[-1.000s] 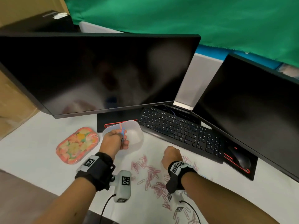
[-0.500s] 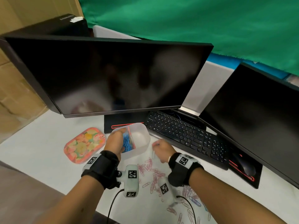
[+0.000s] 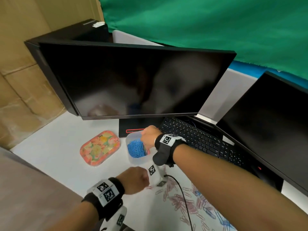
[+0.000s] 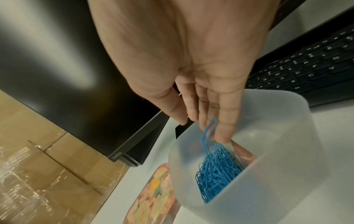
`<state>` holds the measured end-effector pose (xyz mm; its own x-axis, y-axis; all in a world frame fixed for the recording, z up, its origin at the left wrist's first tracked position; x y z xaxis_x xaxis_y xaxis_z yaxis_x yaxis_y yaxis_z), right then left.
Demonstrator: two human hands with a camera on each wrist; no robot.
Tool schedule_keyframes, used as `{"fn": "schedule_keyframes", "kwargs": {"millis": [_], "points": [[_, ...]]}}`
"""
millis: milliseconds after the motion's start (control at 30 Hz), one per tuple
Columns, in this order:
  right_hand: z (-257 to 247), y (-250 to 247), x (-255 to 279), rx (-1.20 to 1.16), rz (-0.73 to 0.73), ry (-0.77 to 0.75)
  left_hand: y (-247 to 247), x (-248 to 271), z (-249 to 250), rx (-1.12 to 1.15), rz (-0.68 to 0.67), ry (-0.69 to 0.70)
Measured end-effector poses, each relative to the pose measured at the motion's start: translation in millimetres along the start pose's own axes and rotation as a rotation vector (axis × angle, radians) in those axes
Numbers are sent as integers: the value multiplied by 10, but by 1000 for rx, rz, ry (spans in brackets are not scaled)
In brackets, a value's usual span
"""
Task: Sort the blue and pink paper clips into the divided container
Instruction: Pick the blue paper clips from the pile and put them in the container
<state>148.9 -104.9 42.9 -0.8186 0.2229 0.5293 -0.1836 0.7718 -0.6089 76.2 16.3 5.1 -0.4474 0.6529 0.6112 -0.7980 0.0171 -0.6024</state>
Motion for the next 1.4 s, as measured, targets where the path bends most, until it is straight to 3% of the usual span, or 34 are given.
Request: {"fn": "schedule_keyframes", "kwargs": {"millis": [67, 133, 300, 500, 667, 767, 900, 1200, 1300, 1400], "points": [[48, -96, 32, 51, 60, -27, 81, -13, 84, -55, -5, 30], [232, -221, 130, -58, 110, -41, 113, -84, 179, -42, 17, 60], [1294, -560, 569, -391, 206, 127, 145, -366, 516, -77, 82, 210], [2552, -670, 1240, -27, 325, 376, 236, -732, 984, -136, 117, 314], [3108, -561, 1699, -64, 454, 482, 453, -921, 1354, -267, 134, 361], [3208, -388, 1802, 13, 396, 418, 644, -985, 1510, -477, 103, 409], [3221, -143, 1823, 141, 334, 298, 935, -1029, 1389, -764, -72, 406], [3049, 382, 1875, 412, 82, 90, 1017, -774, 1014, -906, -115, 525], [2935, 274, 1867, 347, 159, 16, 951, -696, 965, -838, -112, 526], [2804, 52, 1819, 292, 338, -81, 841, -696, 1009, -626, 26, 484]]}}
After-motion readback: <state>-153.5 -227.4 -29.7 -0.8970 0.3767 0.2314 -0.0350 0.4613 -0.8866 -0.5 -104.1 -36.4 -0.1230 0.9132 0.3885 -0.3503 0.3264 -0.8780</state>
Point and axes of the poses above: each hand's wrist, its own x-axis away from the middle knuckle, its own y-axis out of the palm, z = x × y, the point moved 6 cm from there along -x, towards the middle knuckle, and after that the axes turned 3 degrees about -y, right-handed, at the moved point
